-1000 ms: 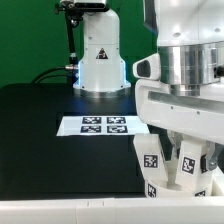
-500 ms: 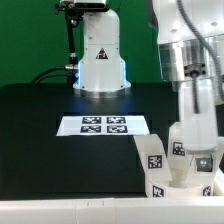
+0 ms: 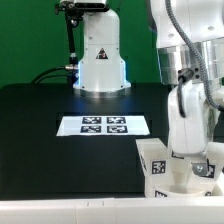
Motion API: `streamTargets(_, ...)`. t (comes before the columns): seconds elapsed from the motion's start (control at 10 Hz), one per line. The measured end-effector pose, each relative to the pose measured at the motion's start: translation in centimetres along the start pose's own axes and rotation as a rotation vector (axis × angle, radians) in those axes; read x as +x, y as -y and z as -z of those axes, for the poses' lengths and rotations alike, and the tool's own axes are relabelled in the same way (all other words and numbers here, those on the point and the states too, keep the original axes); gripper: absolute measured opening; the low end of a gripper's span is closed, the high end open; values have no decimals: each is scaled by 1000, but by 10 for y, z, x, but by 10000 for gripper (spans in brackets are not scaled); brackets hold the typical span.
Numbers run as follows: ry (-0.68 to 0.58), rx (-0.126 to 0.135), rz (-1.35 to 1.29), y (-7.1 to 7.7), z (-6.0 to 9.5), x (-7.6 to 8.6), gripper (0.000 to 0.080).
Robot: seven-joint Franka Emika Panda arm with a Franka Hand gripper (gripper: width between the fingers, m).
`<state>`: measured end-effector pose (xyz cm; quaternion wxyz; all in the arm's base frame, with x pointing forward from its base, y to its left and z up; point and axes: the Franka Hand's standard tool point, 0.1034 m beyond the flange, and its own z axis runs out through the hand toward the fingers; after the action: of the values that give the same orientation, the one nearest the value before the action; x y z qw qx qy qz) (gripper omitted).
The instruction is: Assemble stool
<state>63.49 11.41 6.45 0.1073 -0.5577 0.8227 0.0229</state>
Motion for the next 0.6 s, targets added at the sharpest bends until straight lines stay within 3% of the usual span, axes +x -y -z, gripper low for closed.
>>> streamTargets(0.1, 16, -17, 83, 3, 9, -1, 621)
streamTargets(0.4, 66, -29, 535, 10, 45, -14, 648)
streamTargets(0.6, 61, -27, 645, 9, 41, -11, 649)
